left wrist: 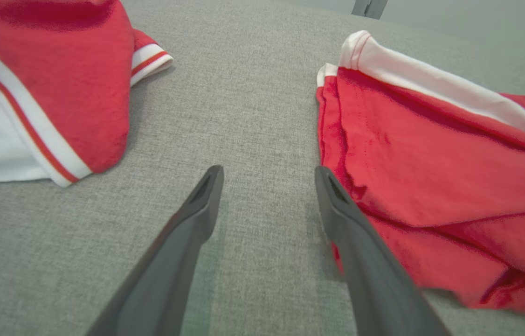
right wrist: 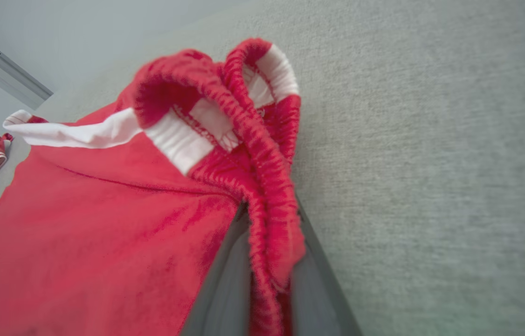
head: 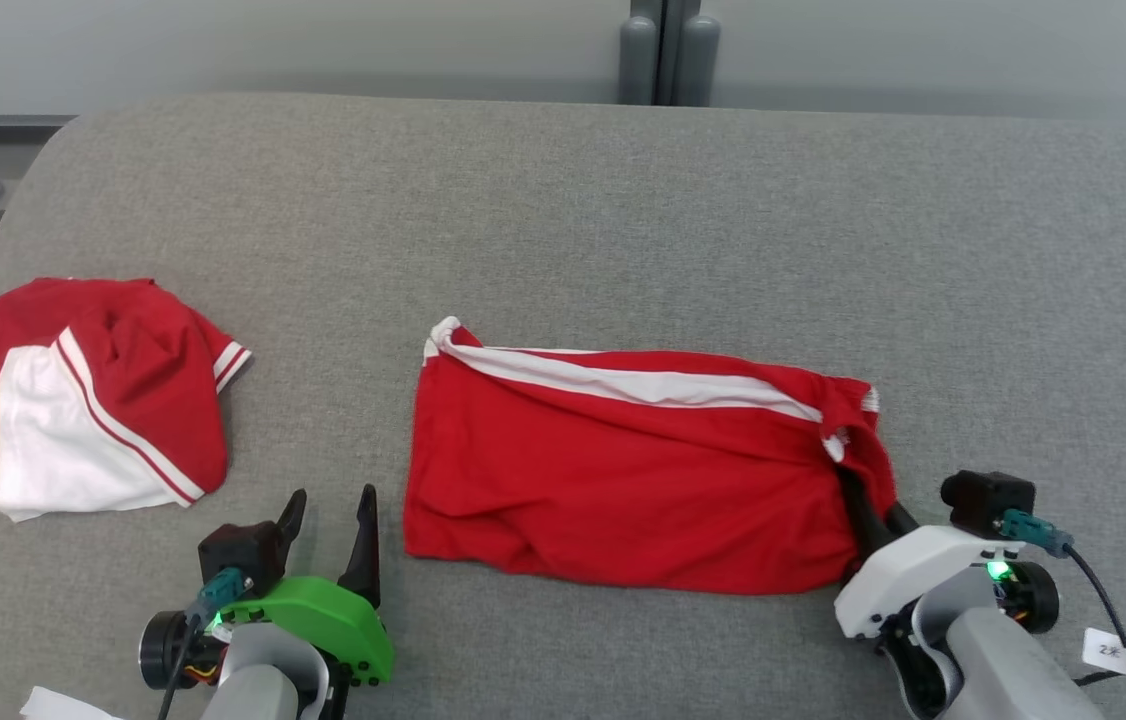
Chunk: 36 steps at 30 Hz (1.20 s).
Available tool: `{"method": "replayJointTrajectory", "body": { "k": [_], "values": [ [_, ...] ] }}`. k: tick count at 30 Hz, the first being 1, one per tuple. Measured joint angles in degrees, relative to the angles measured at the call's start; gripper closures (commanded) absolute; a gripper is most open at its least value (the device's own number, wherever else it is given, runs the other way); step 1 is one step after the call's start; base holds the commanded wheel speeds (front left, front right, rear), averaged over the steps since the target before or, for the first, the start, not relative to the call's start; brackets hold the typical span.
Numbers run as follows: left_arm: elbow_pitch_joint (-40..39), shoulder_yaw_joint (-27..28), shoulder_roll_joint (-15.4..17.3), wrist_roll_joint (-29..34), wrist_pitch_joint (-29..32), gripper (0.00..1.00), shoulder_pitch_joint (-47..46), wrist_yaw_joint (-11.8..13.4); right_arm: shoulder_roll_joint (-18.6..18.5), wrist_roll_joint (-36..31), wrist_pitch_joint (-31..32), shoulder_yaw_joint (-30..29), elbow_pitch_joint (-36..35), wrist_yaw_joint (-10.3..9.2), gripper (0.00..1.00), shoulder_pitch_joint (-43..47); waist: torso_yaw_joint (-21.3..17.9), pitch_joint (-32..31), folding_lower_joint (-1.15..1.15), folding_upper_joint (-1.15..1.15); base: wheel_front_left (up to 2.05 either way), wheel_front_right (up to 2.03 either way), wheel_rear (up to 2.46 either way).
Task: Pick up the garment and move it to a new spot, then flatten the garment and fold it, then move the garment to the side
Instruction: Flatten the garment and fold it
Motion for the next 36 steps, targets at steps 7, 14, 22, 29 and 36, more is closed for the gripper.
{"method": "replayJointTrajectory", "body": {
  "k": [7,14,22,29,36],
  "values": [
    [0.27,0.0,-0.15,0.4,0.0,0.0,1.12,-0.13,-2.83,-13.24,0.02,-16.41,0.44,-0.03,1.0,-0.02,-3.17,-1.1,0.0,0.0,0.0,0.0,0.0],
    [0.38,-0.75,-0.24,-0.74,0.0,0.0,1.75,-0.18,-1.75,-19.38,0.02,-21.61,-2.54,-0.03,1.0,-2.16,-5.4,-2.38,0.0,0.0,0.0,0.0,0.0],
    [0.68,-4.5,-0.34,-3.03,0.0,0.0,2.11,-0.03,-0.46,-7.35,2.01,-6.02,-3.13,-0.04,1.0,-3.52,-4.23,-4.16,0.0,0.0,0.0,0.0,0.0],
    [1.22,-6.44,-0.33,-3.87,0.0,0.0,2.93,0.7,-0.4,6.2,3.79,9.34,-4.86,-0.05,1.0,-4.31,-1.2,-5.24,0.0,0.0,0.0,0.0,0.0],
    [1.96,-7.69,-0.32,-4.42,0.0,0.0,3.15,1.34,-0.38,11.94,2.18,19.0,-1.92,-0.05,0.0,-7.12,2.25,-5.86,0.0,0.0,0.0,0.0,0.0]
  ]
}}
